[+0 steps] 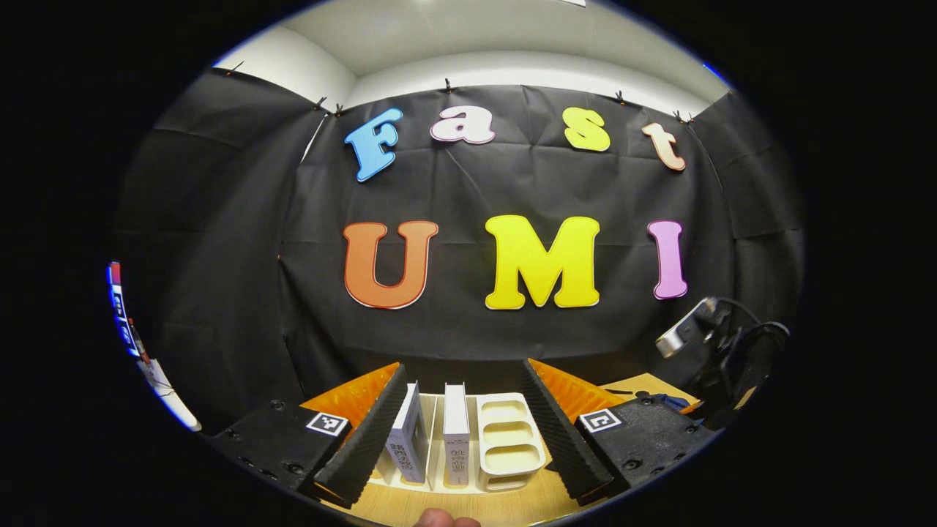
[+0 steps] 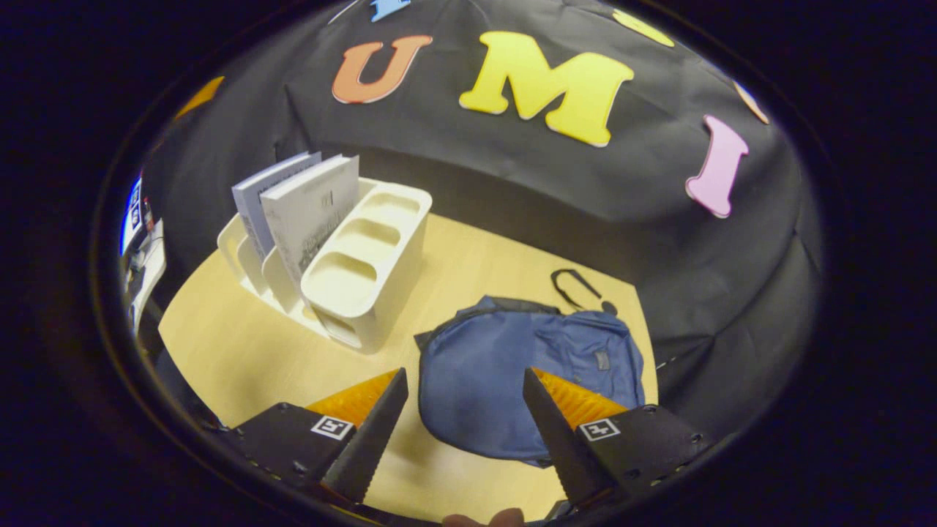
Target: Open the schoolbag, grab two books from the bookshelf and put them into the schoolbag.
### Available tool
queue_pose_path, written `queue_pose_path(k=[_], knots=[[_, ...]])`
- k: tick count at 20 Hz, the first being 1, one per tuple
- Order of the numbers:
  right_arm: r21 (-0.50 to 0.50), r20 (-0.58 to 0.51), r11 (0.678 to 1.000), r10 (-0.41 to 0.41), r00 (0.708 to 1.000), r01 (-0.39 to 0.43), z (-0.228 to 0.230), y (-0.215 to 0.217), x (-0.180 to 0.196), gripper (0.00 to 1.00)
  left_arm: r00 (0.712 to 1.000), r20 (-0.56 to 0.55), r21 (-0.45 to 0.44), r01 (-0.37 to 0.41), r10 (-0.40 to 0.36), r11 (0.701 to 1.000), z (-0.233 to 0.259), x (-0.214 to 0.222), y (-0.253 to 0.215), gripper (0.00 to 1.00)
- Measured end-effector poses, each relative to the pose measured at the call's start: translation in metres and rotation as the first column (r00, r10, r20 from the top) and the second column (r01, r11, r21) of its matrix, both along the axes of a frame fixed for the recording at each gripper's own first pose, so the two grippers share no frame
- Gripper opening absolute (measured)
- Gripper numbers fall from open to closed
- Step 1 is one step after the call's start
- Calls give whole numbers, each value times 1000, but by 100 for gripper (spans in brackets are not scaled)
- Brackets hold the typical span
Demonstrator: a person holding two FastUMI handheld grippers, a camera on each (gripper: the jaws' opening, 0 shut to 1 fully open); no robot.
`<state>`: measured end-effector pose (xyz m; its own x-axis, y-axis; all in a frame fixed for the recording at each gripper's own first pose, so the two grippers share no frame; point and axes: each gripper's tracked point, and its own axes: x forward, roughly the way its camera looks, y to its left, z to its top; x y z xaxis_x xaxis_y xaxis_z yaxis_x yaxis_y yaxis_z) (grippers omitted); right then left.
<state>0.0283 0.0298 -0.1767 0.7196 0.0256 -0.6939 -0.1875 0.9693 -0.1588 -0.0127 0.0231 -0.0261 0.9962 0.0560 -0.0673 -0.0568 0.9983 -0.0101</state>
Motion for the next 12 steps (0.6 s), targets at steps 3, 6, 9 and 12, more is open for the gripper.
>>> queue_pose_path(k=[3, 6, 9, 12], knots=[[7, -124, 999, -36, 992, 37, -42, 7, 14, 96, 1000, -9, 4, -4, 4, 1000, -3, 0, 5, 98], [-28, -251, 998, -69, 966, 64, -81, 15, 22, 96, 1000, -18, 7, -12, 12, 1000, -7, 1, 10, 98], [-140, -295, 988, -105, 950, 66, -113, 13, 34, 96, 999, -32, 13, -22, 23, 1000, -14, 1, 16, 98], [-193, -329, 976, -164, 930, 104, -128, 7, 38, 96, 999, -44, 11, -26, 26, 1000, -18, 2, 19, 98]])
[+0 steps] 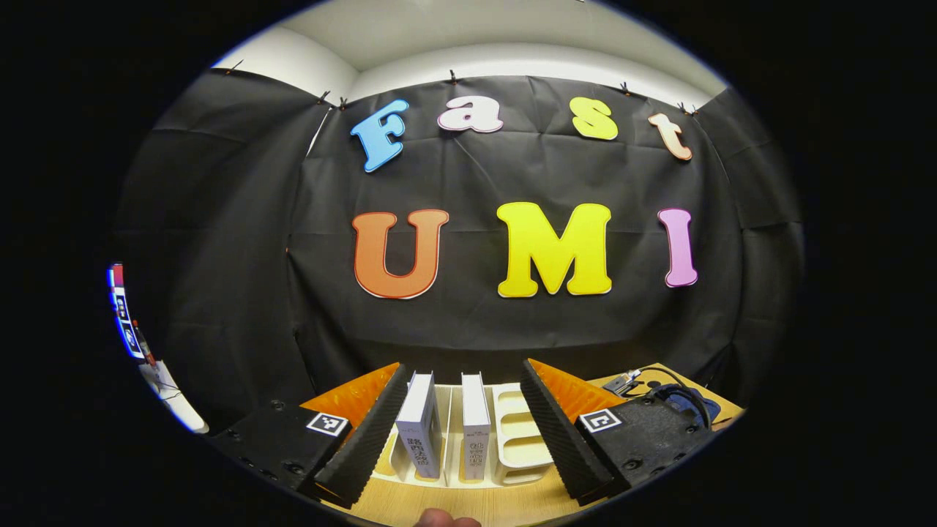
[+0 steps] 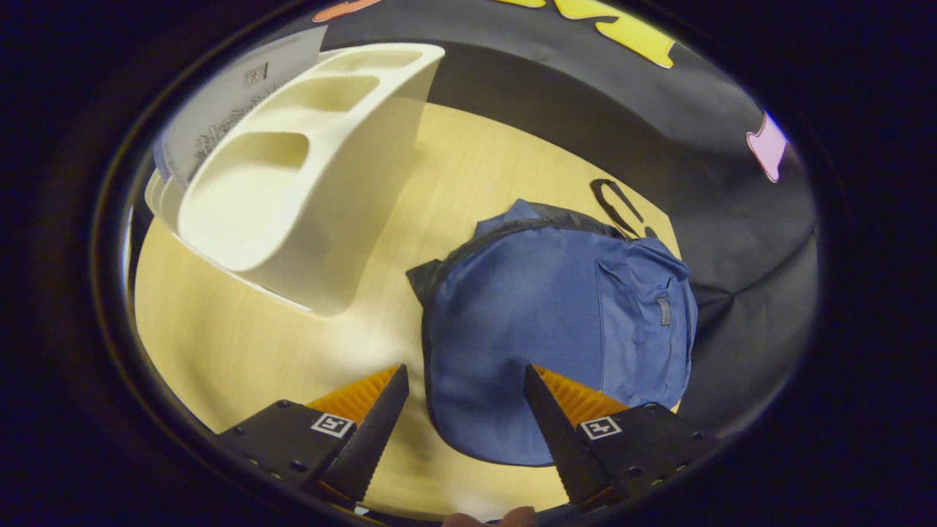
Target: Open the schoolbag, grab two books from the bookshelf and put them into the schoolbag.
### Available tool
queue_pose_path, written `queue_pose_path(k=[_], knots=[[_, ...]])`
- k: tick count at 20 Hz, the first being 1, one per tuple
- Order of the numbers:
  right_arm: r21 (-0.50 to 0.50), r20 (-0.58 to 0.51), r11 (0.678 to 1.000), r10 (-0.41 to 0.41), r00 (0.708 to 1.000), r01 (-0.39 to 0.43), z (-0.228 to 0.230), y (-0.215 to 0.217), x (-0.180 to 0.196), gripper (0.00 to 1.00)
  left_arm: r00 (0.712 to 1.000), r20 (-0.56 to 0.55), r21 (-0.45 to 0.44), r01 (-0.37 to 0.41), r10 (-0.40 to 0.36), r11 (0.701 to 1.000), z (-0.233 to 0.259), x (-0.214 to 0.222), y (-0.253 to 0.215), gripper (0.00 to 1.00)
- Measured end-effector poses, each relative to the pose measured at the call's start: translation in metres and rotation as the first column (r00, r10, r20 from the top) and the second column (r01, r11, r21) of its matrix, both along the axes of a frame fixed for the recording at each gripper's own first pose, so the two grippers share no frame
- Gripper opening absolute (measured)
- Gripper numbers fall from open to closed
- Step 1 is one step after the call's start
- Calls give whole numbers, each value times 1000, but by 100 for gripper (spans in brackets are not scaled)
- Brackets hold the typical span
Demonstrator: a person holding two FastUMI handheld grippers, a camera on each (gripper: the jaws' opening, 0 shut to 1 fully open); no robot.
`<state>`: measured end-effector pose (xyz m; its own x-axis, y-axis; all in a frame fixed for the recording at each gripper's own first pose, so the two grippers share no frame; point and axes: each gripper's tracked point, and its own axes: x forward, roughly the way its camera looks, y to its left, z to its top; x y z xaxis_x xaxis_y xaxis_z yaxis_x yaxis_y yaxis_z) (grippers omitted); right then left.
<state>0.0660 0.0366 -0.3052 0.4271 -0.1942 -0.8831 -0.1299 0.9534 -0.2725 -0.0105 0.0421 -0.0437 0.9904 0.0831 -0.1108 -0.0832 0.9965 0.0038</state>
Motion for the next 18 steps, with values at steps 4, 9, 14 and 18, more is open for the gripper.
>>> queue_pose_path(k=[4, 9, 14, 18], knots=[[-17, -18, 998, -65, 998, 64, -12, -4, 7, 96, 1000, -11, 10, 6, -6, 1000, -5, 3, 2, 98], [-19, -28, 993, -116, 993, 115, -17, -12, 12, 99, 1000, -21, 19, 12, -12, 1000, -8, 8, 4, 98], [41, -23, 993, -107, 994, 108, -8, -6, 12, 62, 999, -27, 11, 20, -20, 1000, -12, 15, 2, 99], [118, -18, 988, -100, 995, 101, 6, -12, 7, 5, 999, -29, 2, 26, -26, 1000, -13, 17, 1, 99]])
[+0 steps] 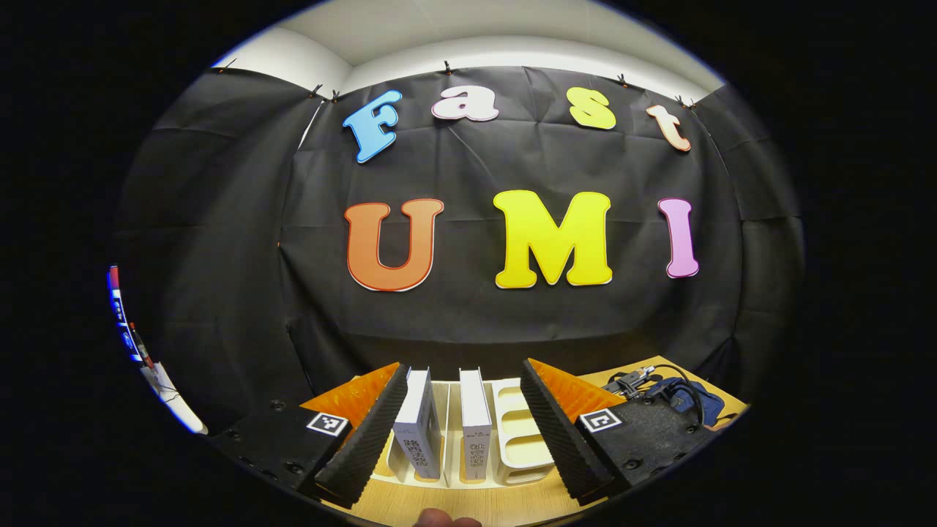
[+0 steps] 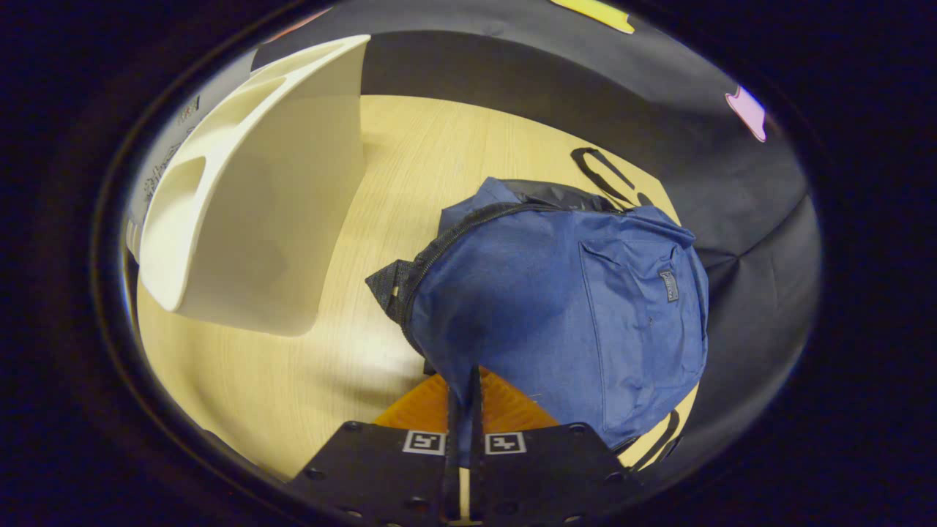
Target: Open the schoolbag, grab two books from the bookshelf and put them into the schoolbag.
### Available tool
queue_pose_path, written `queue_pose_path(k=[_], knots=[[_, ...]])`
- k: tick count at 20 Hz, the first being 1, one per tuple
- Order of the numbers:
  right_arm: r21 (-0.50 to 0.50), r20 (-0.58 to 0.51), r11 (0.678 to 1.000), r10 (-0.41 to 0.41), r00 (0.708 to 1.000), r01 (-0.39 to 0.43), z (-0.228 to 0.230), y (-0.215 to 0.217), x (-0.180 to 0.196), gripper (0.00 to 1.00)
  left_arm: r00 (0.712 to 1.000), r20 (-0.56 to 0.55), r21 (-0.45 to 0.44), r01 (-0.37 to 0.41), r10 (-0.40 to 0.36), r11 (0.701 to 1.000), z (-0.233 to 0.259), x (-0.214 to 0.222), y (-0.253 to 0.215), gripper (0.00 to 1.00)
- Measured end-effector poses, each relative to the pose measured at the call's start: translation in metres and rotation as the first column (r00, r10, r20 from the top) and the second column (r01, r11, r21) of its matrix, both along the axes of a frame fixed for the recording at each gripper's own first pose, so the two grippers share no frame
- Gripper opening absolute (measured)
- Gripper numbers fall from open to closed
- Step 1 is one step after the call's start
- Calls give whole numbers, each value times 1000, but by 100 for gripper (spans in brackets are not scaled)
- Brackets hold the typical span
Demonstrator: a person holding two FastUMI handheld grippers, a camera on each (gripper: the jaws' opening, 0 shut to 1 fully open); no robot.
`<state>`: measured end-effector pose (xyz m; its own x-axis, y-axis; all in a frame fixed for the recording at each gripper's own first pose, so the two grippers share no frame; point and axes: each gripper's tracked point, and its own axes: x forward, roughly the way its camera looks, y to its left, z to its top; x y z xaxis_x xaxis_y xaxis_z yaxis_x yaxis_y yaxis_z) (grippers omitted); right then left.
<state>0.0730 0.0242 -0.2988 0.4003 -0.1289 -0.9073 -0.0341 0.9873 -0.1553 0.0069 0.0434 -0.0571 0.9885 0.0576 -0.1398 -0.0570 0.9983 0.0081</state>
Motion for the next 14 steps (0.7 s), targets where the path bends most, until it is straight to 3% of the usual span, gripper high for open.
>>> queue_pose_path(k=[6, 10, 13, 14], knots=[[128, 20, 991, 41, 999, -43, 39, -12, -6, 0, 1000, -21, -10, 0, 0, 1000, -7, 1, 1, 99], [205, 84, 978, 30, 996, -47, 106, -46, -5, 0, 999, -40, -13, 14, -15, 1000, -11, 3, -1, 99], [201, 132, 978, 24, 991, -51, 146, -83, -4, 3, 997, -65, -60, 28, -32, 998, -12, 9, -11, 99], [201, 142, 978, 22, 990, -50, 154, -93, -5, 0, 996, -79, -74, 33, -39, 997, -13, 10, -14, 99]])
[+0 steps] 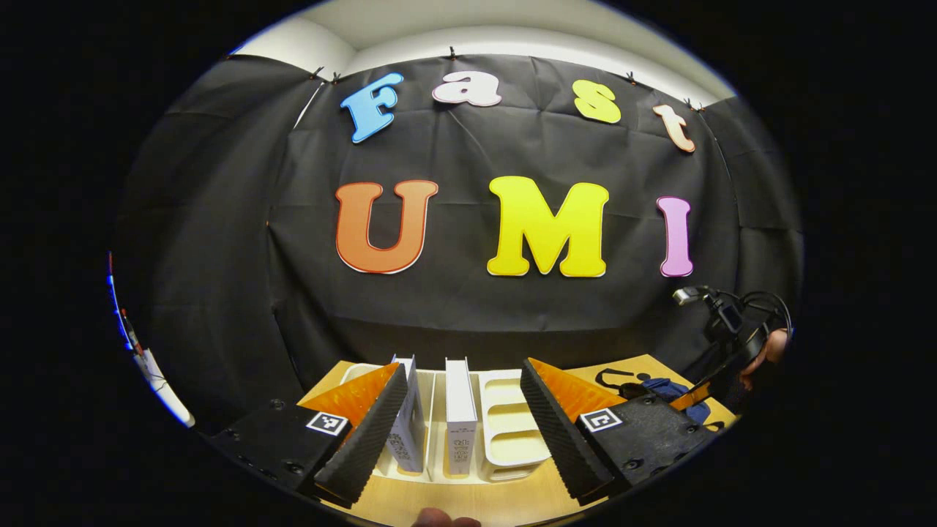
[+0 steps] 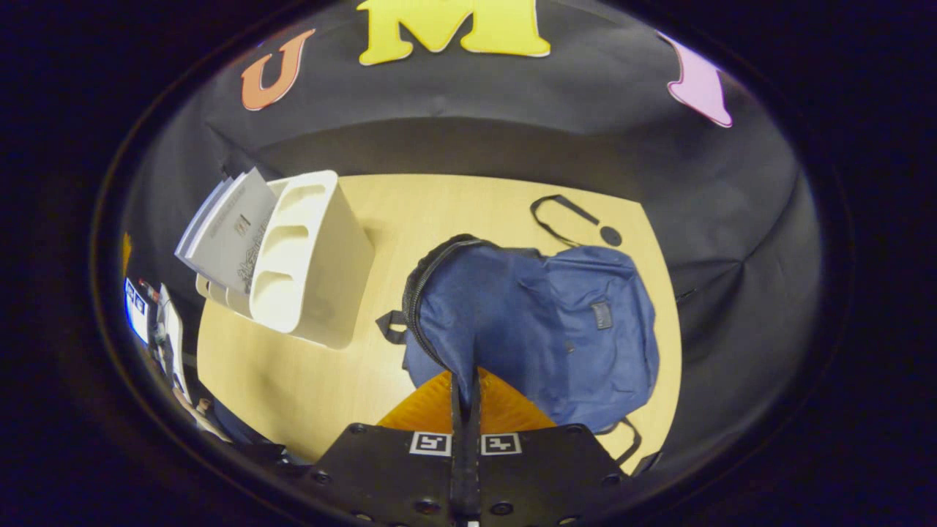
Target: Open the schoolbag, grab two books from the bookshelf and put them into the schoolbag.
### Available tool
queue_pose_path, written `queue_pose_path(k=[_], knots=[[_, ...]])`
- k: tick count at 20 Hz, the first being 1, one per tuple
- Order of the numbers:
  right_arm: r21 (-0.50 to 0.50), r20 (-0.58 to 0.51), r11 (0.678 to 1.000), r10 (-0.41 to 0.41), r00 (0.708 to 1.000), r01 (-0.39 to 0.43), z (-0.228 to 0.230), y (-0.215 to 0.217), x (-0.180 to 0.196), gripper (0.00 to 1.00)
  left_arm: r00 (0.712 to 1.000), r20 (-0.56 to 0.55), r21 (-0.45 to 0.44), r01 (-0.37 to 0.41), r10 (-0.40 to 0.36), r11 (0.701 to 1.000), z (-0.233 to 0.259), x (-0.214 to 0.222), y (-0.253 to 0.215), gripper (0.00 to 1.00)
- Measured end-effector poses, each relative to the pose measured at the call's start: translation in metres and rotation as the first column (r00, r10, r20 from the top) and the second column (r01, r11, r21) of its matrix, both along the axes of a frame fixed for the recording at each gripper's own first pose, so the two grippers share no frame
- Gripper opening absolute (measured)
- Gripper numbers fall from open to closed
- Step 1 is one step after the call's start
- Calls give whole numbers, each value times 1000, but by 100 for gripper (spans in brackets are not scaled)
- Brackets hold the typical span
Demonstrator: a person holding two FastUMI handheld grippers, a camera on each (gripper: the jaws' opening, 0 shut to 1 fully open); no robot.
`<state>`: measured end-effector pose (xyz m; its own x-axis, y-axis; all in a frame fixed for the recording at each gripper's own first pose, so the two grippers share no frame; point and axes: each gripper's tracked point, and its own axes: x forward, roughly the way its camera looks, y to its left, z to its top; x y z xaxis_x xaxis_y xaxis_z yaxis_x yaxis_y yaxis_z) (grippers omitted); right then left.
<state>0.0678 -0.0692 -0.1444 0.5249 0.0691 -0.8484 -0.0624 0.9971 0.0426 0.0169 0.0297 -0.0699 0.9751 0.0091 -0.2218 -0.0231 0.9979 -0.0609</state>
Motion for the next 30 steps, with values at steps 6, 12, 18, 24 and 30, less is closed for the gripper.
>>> queue_pose_path(k=[6, 12, 18, 24, 30], knots=[[14, 42, 998, -65, 997, 64, 40, -78, 0, 0, 997, -70, -5, 23, -23, 1000, -1, 17, -10, 99], [37, 71, 997, -72, 995, 69, 51, -113, 7, 0, 981, -182, 43, 75, -66, 996, -2, 35, -11, 99], [101, 67, 993, -63, 996, 56, 50, -122, 7, 0, 937, -335, 34, 116, -98, 993, -19, 65, -9, 99], [165, 56, 984, -78, 995, 68, 44, -126, 6, 0, 753, -639, -72, 145, -157, 987, -80, 80, -2, 99], [187, 44, 980, -79, 996, 70, 30, -124, 3, 0, 559, -811, -107, 149, -173, 983, -111, 95, 3, 100]])
